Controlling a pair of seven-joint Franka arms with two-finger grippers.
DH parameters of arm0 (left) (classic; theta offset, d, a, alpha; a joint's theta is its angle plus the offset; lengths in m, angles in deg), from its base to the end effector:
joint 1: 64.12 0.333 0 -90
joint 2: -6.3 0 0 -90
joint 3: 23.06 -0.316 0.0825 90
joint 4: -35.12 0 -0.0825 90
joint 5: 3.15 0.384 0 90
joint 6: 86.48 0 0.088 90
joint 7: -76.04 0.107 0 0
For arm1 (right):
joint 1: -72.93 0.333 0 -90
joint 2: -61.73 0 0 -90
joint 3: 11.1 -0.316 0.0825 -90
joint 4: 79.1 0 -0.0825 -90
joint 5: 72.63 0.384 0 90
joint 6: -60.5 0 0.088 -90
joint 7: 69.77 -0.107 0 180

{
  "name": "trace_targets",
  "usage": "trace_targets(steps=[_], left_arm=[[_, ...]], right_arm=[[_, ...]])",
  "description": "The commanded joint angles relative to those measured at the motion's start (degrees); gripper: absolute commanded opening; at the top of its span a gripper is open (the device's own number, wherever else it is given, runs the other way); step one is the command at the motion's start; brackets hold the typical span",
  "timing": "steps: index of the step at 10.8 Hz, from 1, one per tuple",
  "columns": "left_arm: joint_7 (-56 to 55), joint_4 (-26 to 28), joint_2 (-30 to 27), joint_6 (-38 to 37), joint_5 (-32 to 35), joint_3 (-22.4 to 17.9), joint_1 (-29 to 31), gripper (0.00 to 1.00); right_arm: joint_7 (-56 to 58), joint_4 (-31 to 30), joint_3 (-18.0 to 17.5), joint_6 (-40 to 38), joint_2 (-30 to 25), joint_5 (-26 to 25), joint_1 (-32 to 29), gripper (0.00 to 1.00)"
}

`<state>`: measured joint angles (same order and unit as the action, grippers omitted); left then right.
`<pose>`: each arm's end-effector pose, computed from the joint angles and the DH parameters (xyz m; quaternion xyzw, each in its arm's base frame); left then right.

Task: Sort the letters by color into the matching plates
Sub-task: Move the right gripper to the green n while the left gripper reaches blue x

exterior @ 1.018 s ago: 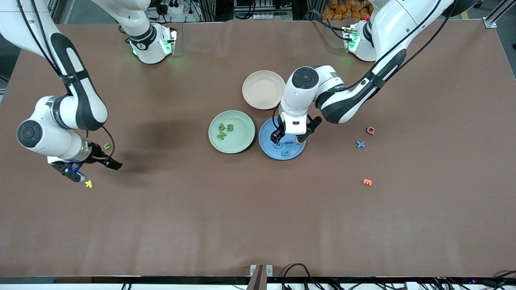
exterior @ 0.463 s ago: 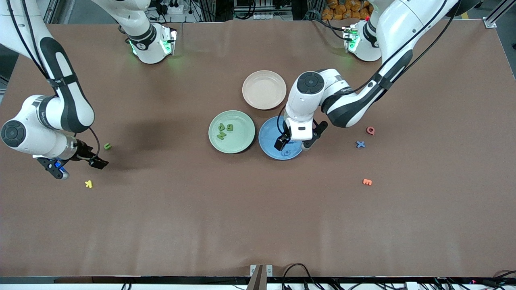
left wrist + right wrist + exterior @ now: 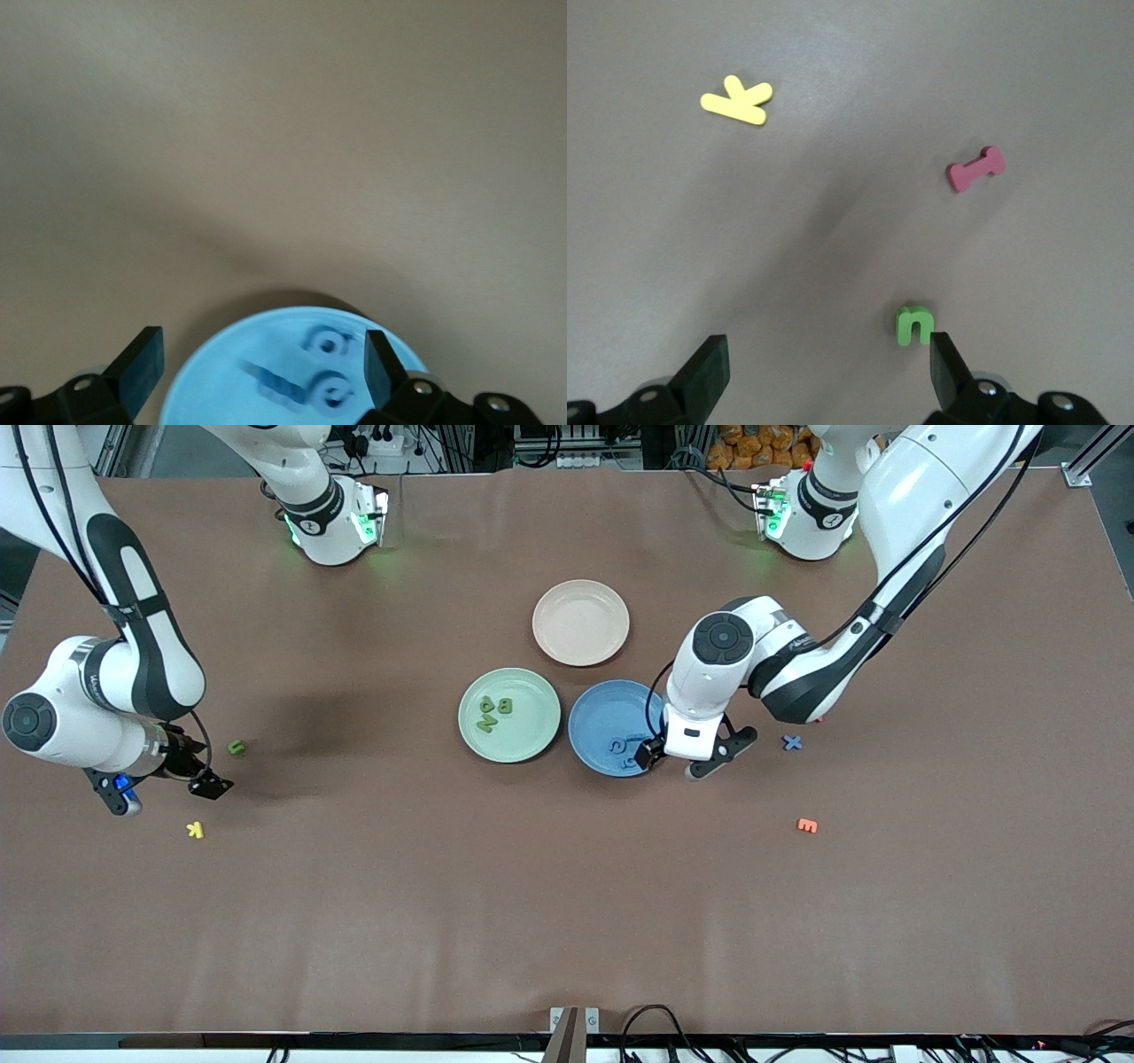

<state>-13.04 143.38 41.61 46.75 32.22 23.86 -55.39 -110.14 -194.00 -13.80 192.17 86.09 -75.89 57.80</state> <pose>0.5255 -0.3549 0.2695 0.9584 0.2827 0.0263 0.0293 0.5775 -0.1291 0.2323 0.9019 -0.4267 -0.0614 0.0257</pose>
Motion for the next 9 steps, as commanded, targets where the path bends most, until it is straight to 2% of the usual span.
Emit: trace_targets(steps=[1, 4, 9], left_arm=[[10.7, 2.0, -1.5, -3.0, -0.1, 0.3, 4.2, 1.00], [20.6, 3.4, -2.5, -3.1, -0.1, 0.3, 7.9, 1.00], [30.6, 6.4, -3.5, -3.0, 1.1, 0.3, 14.1, 1.00]], right_arm=[[-1.3, -0.4, 0.3, 0.8, 0.2, 0.6, -0.3, 1.00], [-0.4, -4.9, 0.4, 6.4, -1.0, 0.6, -1.2, 1.00], [-0.2, -10.1, 0.3, 6.7, -3.7, 0.5, -1.8, 1.00]])
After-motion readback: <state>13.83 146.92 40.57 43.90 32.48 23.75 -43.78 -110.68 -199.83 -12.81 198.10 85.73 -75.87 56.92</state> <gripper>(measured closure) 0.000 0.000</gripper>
